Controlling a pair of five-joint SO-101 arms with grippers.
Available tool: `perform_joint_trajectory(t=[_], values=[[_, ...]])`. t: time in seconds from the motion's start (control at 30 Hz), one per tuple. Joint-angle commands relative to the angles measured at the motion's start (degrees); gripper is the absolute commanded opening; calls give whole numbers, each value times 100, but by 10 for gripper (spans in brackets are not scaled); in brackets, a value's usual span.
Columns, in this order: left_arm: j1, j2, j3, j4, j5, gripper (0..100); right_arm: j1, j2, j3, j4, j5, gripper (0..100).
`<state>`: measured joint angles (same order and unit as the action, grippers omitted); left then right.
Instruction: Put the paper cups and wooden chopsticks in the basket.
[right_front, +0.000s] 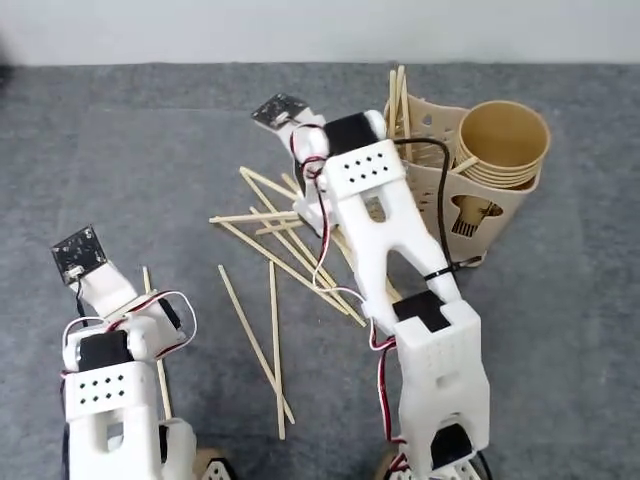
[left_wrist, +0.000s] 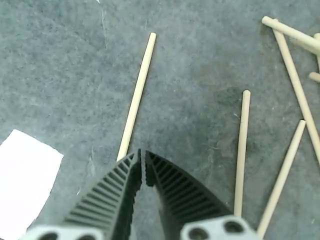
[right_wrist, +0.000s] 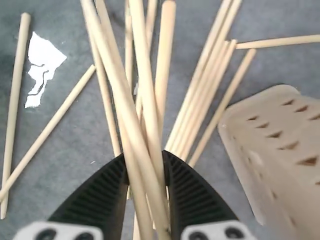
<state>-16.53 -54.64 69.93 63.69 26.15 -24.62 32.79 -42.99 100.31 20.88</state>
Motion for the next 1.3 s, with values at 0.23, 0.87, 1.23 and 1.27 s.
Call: perform_joint_trajectory(t=[0.23, 0.87, 1.23, 1.27], values=[[-18, -176, -40, -105, -44, 13, 224, -1270, -290, 251, 255, 8], [-26, -176, -40, -105, -44, 13, 136, -2721, -316, 57, 211, 8], [-26, -176, -31, -105, -44, 13, 180, -3556, -325, -752, 211, 8], [-26, -176, -31, -105, -44, 13, 180, -3609, -325, -857, 211, 8]])
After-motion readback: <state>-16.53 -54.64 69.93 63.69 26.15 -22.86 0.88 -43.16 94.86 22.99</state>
